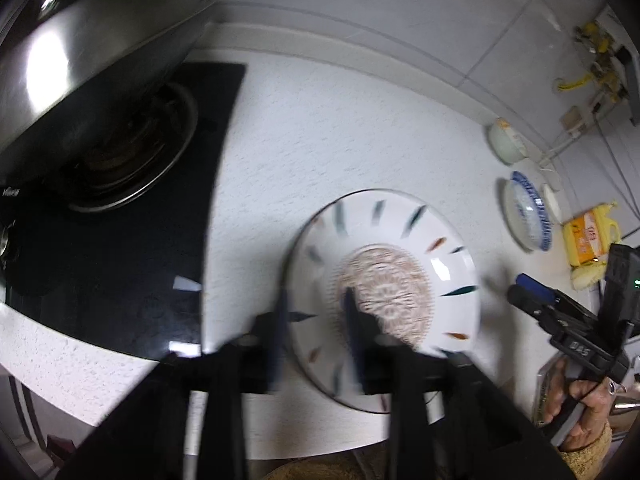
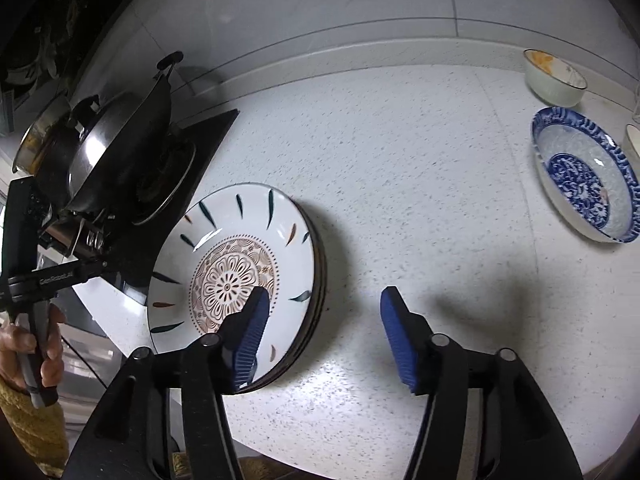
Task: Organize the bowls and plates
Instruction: 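Move both grippers to the blue-and-white patterned plate and grip its rim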
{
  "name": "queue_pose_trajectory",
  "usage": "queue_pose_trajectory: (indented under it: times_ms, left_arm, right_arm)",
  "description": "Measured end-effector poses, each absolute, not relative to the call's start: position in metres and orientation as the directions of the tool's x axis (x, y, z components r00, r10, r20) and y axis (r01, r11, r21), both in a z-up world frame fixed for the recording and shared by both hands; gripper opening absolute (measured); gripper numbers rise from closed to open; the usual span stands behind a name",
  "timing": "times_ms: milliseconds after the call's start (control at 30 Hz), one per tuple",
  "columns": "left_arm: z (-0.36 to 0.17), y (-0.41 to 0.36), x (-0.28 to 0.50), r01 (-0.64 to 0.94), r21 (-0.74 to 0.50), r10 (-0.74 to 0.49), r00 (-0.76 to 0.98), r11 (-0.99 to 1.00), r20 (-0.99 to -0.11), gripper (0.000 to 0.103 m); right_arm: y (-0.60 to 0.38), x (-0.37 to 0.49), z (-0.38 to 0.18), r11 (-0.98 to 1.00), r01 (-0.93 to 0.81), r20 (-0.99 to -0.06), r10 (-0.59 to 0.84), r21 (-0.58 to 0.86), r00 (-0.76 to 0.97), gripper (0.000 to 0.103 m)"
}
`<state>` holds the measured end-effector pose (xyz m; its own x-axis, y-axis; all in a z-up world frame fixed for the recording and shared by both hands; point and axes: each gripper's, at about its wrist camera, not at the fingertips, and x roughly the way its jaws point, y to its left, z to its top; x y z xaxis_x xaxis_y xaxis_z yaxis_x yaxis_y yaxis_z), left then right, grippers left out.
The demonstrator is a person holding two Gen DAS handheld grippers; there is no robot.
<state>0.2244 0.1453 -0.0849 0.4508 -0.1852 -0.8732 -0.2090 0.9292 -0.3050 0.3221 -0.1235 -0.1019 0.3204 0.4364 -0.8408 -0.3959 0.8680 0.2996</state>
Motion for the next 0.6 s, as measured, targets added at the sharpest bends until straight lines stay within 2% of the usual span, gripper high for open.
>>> queue_pose_trajectory:
  times_ms: [33, 100, 300, 600]
  left_arm:
    - [-0.08, 0.139, 0.226, -0.189, -0.314, -0.198, 0.461, 0.93, -0.865, 0.046]
    - [-0.071, 0.122, 0.231, -0.147, -0.326, -0.224, 0.472, 0.934, -0.853, 0.054]
    - [-0.059, 0.063, 0.256, -0.043, -0.344, -0.286, 0.466, 0.938, -0.837, 0.054]
    - [-0.071, -0.028, 0.313, 0.044, -0.344, -0.331, 0.41, 0.938, -0.85, 0.054]
  right_arm:
    - [-0.126, 0.323, -0.1, 0.872, -0.392, -0.839, 0.432, 0.294, 0.33, 0.062]
    - [-0.131, 0.325, -0.096, 0.877, -0.388, -0.835, 0.425, 0.284, 0.35, 0.064]
    - [-0.16, 0.337, -0.084, 0.899, -0.353, -0.825, 0.395, 0.259, 0.403, 0.065]
    - [-0.241, 0.367, -0.077, 0.935, -0.241, -0.817, 0.346, 0.26, 0.46, 0.069]
